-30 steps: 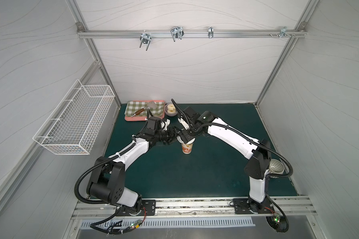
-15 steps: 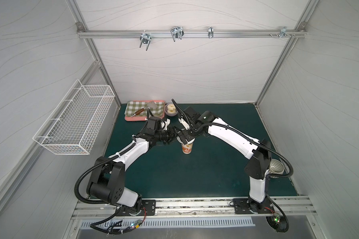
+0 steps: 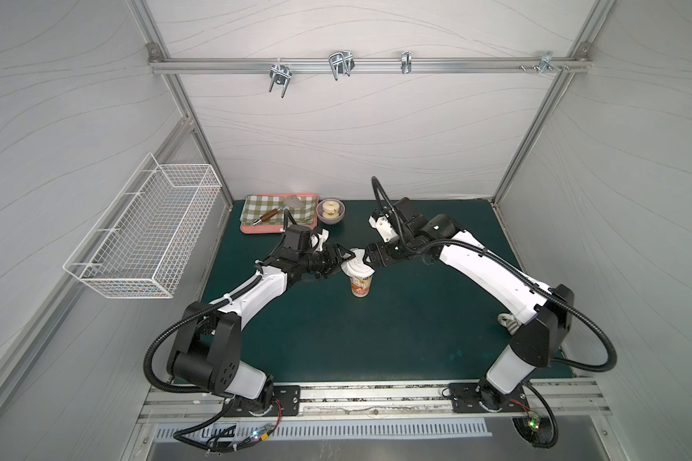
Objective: Put the leak-proof paper on the milk tea cups
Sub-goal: Place the cup lid on the cup, then secure the cup lid on the cup.
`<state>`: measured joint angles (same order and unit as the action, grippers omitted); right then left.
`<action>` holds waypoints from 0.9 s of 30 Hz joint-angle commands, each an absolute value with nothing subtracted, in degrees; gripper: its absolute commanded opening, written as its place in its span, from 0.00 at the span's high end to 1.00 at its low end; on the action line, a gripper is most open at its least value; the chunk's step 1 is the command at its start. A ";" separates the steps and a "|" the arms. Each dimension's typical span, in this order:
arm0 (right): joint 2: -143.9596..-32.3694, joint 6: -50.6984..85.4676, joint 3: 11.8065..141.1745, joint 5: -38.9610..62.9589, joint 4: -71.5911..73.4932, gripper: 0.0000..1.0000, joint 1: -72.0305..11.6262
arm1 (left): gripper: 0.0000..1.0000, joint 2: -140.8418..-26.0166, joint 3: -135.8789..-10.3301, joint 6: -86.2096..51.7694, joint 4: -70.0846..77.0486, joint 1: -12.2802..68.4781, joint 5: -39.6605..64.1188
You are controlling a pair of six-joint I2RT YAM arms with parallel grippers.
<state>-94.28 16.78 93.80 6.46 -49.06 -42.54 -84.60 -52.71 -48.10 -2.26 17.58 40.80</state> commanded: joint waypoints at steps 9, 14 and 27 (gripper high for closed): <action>-91.29 36.38 78.25 35.89 -26.83 0.43 -31.09 | 0.36 -85.49 -52.98 -47.39 -3.87 18.28 39.38; -93.24 39.57 77.25 40.02 -22.70 0.37 -30.50 | 0.37 -85.30 -52.73 -47.40 -3.87 18.37 39.37; -97.75 40.09 75.15 40.30 -22.77 0.44 -29.90 | 0.39 -85.06 -52.30 -47.20 -4.04 18.37 38.84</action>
